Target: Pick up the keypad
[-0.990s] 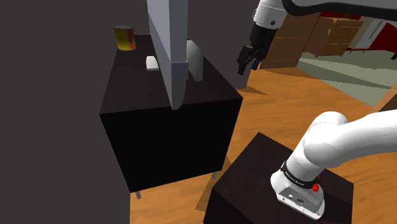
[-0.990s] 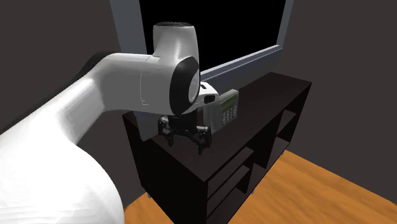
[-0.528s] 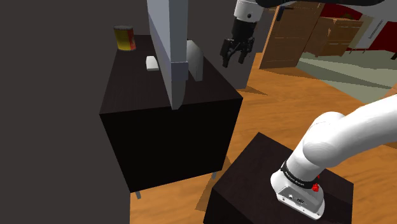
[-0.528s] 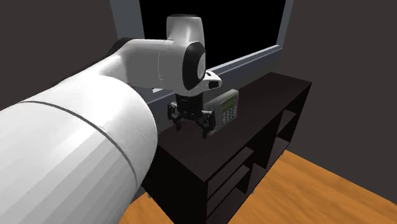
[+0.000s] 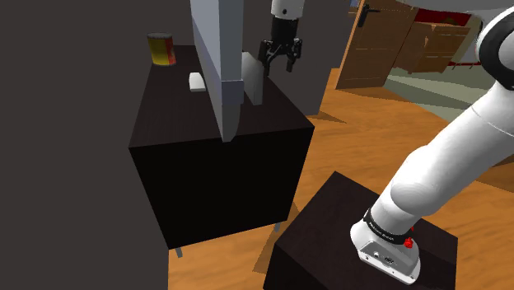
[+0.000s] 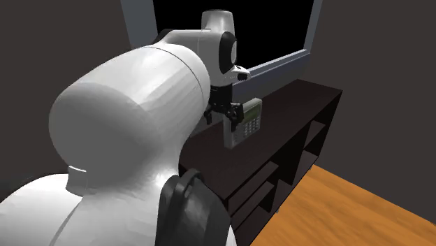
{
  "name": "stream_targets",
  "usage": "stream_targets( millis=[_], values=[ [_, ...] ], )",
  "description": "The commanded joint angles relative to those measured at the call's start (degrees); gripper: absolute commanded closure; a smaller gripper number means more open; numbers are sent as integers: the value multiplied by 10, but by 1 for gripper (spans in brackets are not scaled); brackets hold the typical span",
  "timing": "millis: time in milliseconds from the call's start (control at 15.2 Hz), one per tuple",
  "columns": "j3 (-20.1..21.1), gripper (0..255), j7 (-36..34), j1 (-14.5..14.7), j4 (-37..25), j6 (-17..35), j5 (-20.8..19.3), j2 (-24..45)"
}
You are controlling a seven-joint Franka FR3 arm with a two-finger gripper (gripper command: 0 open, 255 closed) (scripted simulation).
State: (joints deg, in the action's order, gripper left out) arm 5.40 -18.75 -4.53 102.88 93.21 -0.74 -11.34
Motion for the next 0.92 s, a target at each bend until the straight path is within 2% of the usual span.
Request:
stream_targets(
  millis=[0, 330, 594, 858],
  values=[
    [0, 0, -14, -5, -64, -16, -8, 56],
    [-2, 0, -50, -7, -247, -74, -26, 202],
    [-9, 0, -70, -3, -452, -153, -40, 344],
    [-9, 0, -72, -5, -386, -109, -38, 322]
  ],
)
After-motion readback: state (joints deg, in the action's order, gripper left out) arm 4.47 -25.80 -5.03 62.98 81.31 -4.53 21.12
